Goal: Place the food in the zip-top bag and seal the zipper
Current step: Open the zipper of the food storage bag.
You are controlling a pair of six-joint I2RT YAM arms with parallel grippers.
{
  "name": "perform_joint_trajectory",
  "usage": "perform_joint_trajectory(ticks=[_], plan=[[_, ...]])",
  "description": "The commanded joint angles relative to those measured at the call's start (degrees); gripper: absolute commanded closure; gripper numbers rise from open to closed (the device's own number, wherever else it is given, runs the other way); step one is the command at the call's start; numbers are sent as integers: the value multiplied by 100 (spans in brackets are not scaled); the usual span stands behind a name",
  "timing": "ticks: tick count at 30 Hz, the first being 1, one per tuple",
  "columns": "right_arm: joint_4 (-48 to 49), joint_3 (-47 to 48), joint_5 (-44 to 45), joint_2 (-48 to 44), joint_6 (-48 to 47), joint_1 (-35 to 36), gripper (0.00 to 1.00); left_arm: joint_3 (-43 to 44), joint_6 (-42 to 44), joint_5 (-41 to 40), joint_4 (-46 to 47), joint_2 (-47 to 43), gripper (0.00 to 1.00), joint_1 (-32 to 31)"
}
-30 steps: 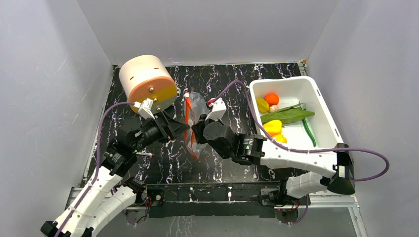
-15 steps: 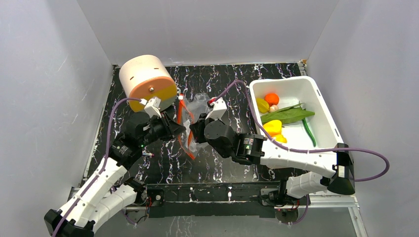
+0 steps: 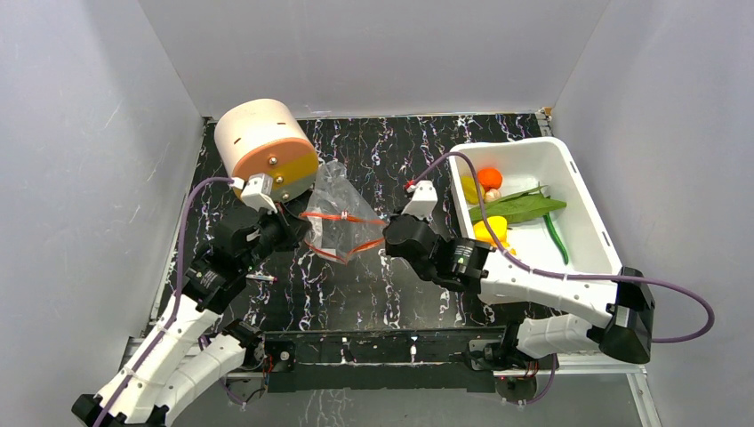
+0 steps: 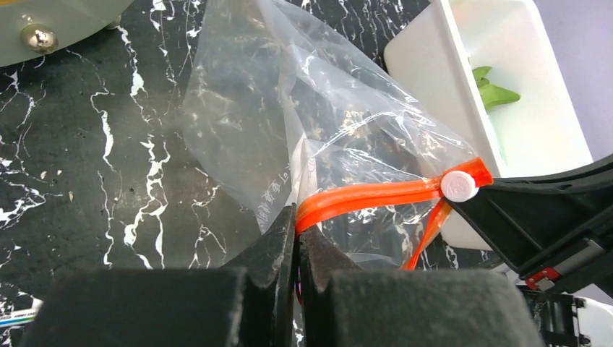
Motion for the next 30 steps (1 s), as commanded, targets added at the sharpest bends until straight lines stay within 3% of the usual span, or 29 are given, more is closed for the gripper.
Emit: perform_joint_trajectory(ticks=[1,3,8,13,19,23,30], plan=[[156,-111,-16,-208,265,-4,100,161,351,-308,-37,-5,100,21],[324,-142,-193,-150,268,-4,100,125,374,-59,72,61,100,23],[906,-127,-753,-145,17,-4,71,94,458,170,88,276,100,18],[1086,66,-1123,-202,-255,-4,54,-32,670,567,243,384,100,19],[1232,337,-1936,-241,-334,-4,47,-221,836,683,332,380,100,18],[1582,328,-2427,-391,-963,-6,42,-374,949,700,421,271,100,22],[631,806,-1408,-508,-1447,-95,37,-375,1123,481,479,186,100,21]])
